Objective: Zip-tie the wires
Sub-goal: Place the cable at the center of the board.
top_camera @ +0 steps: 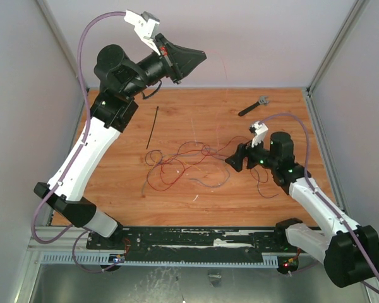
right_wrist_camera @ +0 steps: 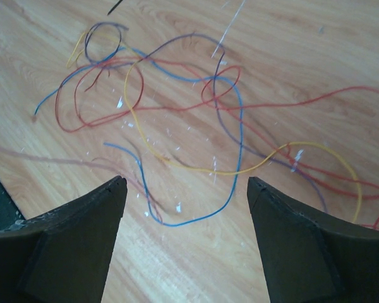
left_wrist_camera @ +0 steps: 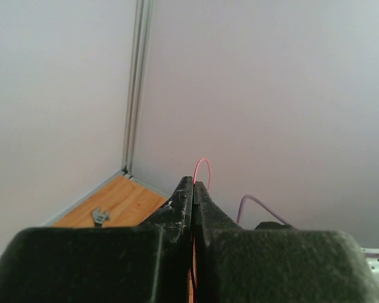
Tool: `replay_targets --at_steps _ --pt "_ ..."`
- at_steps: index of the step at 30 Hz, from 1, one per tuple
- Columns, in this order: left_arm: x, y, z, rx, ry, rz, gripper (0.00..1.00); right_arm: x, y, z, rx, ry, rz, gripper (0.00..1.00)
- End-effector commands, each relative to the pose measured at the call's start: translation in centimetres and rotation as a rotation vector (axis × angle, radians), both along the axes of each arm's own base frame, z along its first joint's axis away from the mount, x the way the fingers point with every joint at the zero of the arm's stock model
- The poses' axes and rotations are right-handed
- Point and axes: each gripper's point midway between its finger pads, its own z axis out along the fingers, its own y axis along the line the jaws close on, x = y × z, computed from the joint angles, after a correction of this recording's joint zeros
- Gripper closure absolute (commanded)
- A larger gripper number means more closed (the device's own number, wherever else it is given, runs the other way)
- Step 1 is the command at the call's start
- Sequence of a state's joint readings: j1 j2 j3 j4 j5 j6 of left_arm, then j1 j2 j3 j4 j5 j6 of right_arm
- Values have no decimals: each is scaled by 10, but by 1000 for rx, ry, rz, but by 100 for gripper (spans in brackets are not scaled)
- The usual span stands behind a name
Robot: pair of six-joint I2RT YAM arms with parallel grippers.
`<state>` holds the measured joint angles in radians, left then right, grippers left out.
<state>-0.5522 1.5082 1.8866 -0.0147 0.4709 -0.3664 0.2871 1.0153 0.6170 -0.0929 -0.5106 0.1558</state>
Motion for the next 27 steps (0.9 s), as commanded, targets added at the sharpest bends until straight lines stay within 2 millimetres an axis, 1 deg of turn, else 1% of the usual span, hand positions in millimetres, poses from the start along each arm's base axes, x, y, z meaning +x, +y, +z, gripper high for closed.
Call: replay_targets --at_steps 1,5,8,12,15,17,19,21,24,27 --pt "-15 10 19 -22 -47 11 100 -26 7 -17 25 89 42 21" --pt "-15 11 19 -21 -49 16 100 -42 9 -28 50 143 46 21" --pt "-15 12 18 -21 -48 22 100 -51 15 -36 73 172 74 21" --pt "-14 12 18 -23 -46 25 100 -55 25 -48 82 187 104 21" --pt "-15 13 19 -24 -47 27 100 -54 32 -58 73 200 118 23" --pt "-14 13 18 -23 -46 28 100 -52 38 -61 70 204 133 27" --pt "-14 13 18 -23 -46 29 100 -48 43 -62 62 195 133 36" --pt "-14 13 18 -21 -45 31 100 -41 42 -61 49 180 105 44" --pt "-16 14 20 -21 -54 31 100 -35 42 -53 60 141 90 50" --pt "-18 16 22 -21 -62 33 100 -36 45 -49 76 129 106 56"
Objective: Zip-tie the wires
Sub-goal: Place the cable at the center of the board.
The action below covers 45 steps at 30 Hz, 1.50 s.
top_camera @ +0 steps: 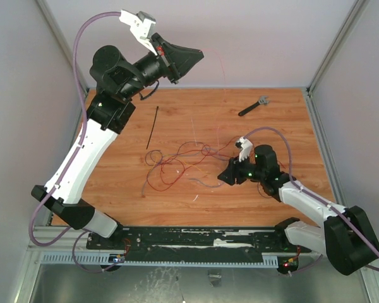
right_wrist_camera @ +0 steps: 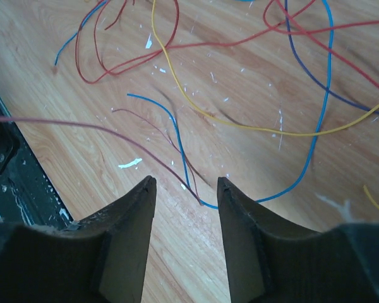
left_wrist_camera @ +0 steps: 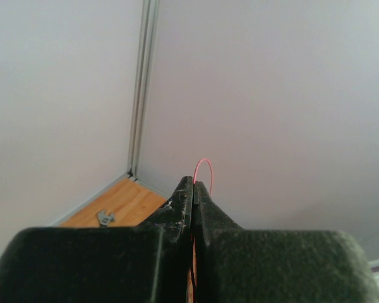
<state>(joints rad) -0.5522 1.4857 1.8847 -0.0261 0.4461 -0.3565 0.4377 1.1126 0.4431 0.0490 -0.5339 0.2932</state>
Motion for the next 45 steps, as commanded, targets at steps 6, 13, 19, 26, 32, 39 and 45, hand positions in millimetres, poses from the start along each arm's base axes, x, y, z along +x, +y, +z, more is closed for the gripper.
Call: replay_targets --at_steps 6,13,19,26,32,39,45 --pt "-11 12 14 -6 -42 35 100 14 8 24 38 -84 0 82" --pt "-3 42 0 18 -6 160 100 52 -39 86 -102 -226 -266 100" --pt "23 107 -53 58 145 374 100 94 -114 156 -193 -308 -529 100" --pt "43 185 -135 114 333 631 100 129 -208 214 -269 -403 -830 100" --pt "40 210 -208 153 471 693 100 132 -257 225 -323 -406 -985 100" --pt "31 219 -295 207 643 704 100 117 -282 196 -378 -345 -1065 100" --pt "13 219 -329 213 690 695 100 105 -292 162 -436 -294 -1112 100"
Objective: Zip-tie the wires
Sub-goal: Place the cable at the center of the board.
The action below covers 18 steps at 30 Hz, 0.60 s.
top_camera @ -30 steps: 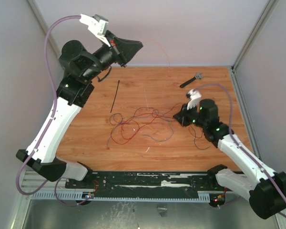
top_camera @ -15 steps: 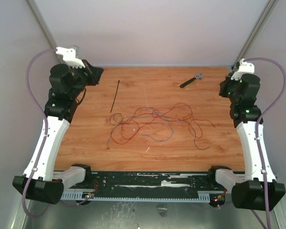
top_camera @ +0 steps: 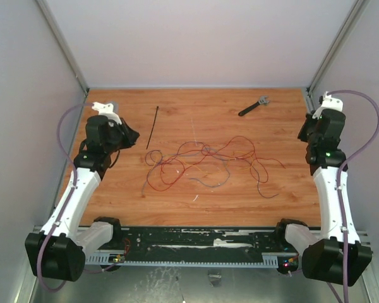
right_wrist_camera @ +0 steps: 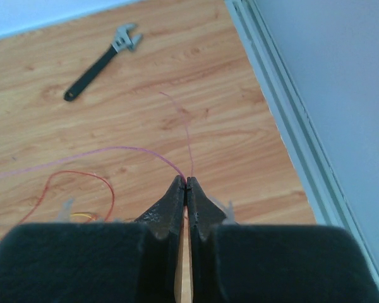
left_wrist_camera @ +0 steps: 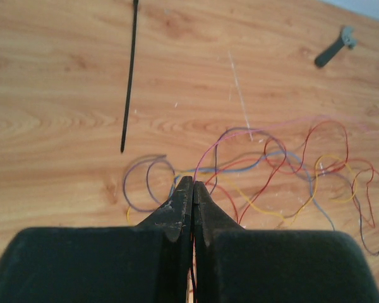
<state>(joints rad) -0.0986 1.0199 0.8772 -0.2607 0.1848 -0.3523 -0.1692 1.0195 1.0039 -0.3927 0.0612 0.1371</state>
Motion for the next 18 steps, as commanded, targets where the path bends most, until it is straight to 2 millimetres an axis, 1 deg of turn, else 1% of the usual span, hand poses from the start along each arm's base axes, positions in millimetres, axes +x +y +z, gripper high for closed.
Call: replay_targets --at_steps 1,5,9,14,16,18 --pt "-10 0 9 -31 -55 0 100 -11 -15 -18 -31 27 -74 100" --pt "-23 -5 -14 -63 -10 -15 100 -14 -22 -36 -34 61 -119 100" --pt "-32 -2 -38 -94 10 21 100 -17 -30 -50 -49 75 -163 100" --pt "-39 -3 -69 -156 40 60 100 -17 -27 -72 -31 96 -158 100" --pt "-40 -1 -78 -165 46 81 100 -16 -26 -80 -20 111 -151 100" --pt "-40 2 -82 -173 46 103 100 -14 -23 -86 -3 121 -140 100"
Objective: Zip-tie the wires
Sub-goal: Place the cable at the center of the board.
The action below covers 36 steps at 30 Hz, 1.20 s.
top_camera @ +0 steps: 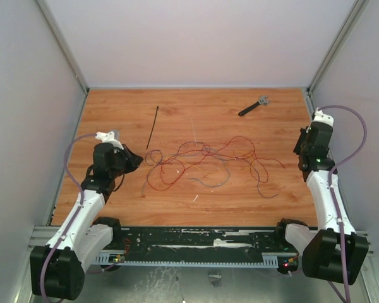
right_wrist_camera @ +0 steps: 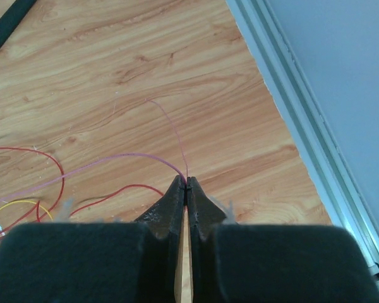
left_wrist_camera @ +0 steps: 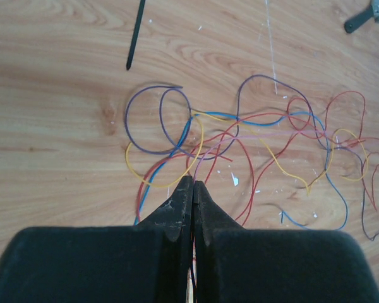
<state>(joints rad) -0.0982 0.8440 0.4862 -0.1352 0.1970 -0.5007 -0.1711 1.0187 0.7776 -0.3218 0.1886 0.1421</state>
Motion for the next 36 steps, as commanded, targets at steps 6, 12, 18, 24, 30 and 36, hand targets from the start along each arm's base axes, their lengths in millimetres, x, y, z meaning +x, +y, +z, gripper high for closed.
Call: replay_targets --at_steps 6,12,18,24,30,36 --pt "10 7 -2 -99 -64 119 100 15 12 -27 97 -4 36 100" --pt "9 6 -19 -141 -46 149 100 18 20 -58 148 37 57 100" --pt "5 5 -39 -175 -6 169 100 18 16 -81 138 99 45 100" --pt "0 7 -52 -203 11 199 100 19 18 -95 156 110 43 100" --pt "-4 10 -65 -210 29 227 100 20 22 -111 182 133 54 99" --pt "-6 8 -74 -218 47 225 100 21 26 -119 203 150 68 93"
